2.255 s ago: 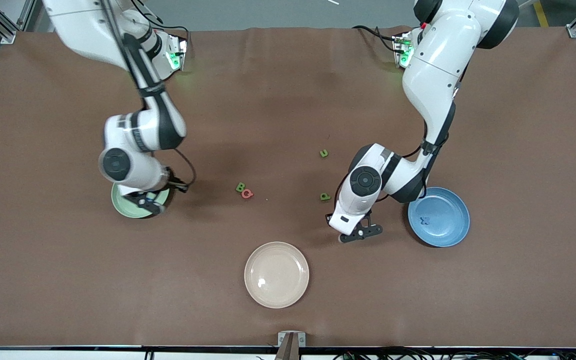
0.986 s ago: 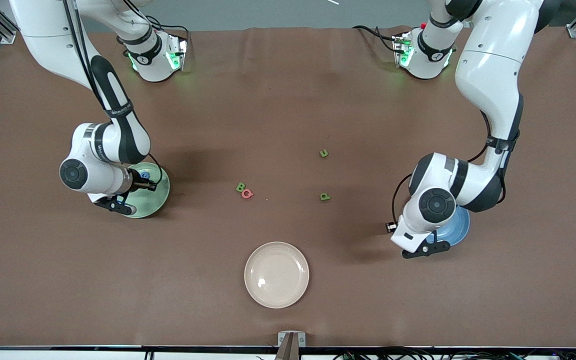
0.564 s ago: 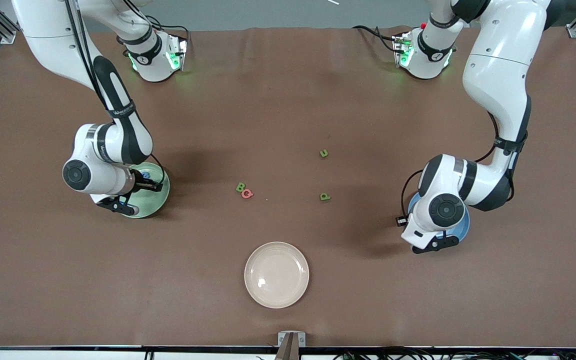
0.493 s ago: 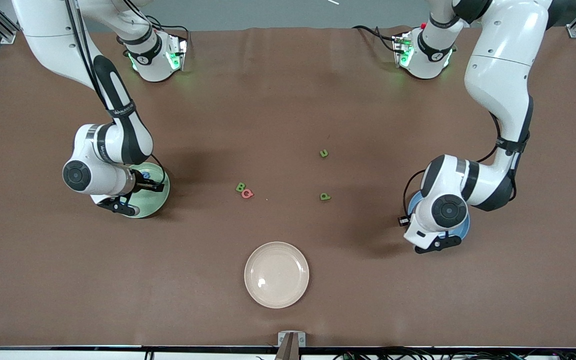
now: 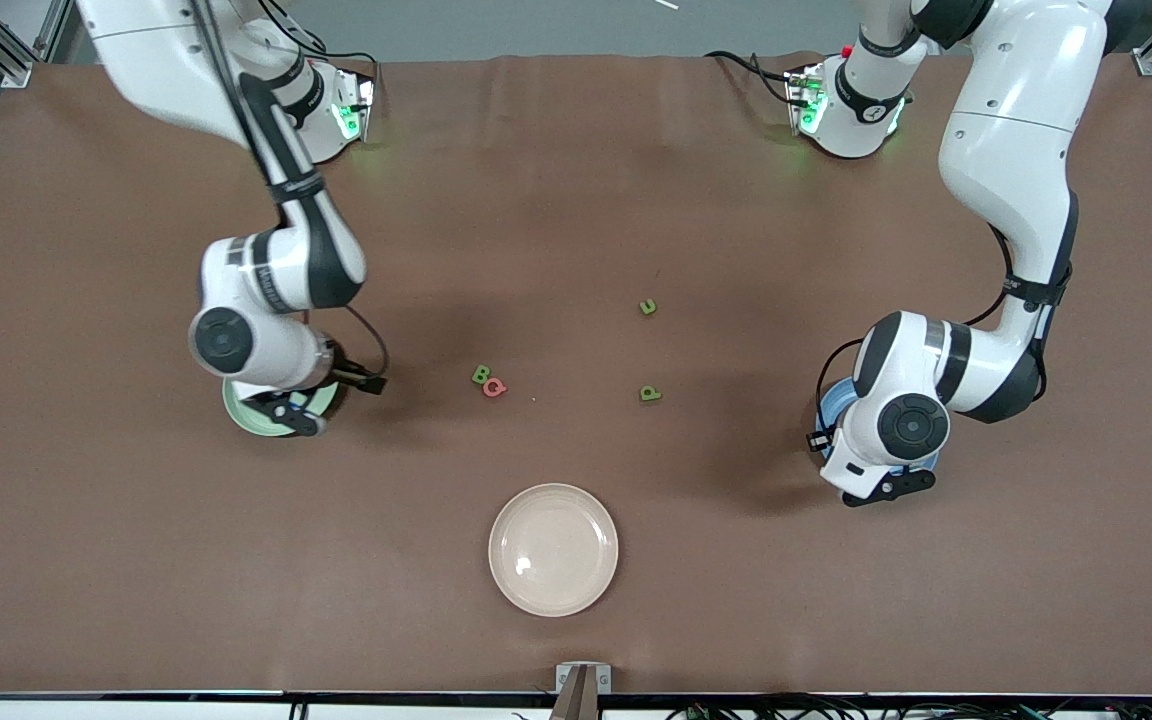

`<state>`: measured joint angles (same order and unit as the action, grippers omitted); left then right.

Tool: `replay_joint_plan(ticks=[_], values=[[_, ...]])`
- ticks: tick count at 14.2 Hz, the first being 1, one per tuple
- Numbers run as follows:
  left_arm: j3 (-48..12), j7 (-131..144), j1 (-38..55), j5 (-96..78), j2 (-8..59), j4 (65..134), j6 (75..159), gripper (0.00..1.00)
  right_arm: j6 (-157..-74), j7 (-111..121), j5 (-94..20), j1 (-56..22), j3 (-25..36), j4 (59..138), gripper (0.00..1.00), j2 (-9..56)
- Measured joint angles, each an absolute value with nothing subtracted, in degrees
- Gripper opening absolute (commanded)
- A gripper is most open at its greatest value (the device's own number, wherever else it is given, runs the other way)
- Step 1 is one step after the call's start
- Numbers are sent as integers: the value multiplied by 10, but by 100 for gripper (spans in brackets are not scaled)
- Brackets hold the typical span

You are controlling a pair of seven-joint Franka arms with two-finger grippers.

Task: Sort upper and lower case letters into plates
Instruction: 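Place m on the blue plate while the right gripper places Z on green, then grasp the green d with the left gripper while the right gripper grasps green B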

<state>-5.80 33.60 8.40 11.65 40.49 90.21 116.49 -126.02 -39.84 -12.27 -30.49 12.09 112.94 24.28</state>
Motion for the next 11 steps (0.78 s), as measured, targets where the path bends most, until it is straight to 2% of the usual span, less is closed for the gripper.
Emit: replay_joint_plan(ticks=[5, 9, 11], values=[[-76, 365, 91, 116, 385, 901, 1165, 100, -1353, -569, -123, -394, 120, 1125, 100, 297], [-132, 473, 134, 116, 378, 902, 1168, 99, -1366, -614, -123, -413, 121, 1093, 100, 342], [-138, 508, 165, 116, 378, 904, 1190, 95, -1369, -618, -123, -413, 124, 1089, 100, 345]])
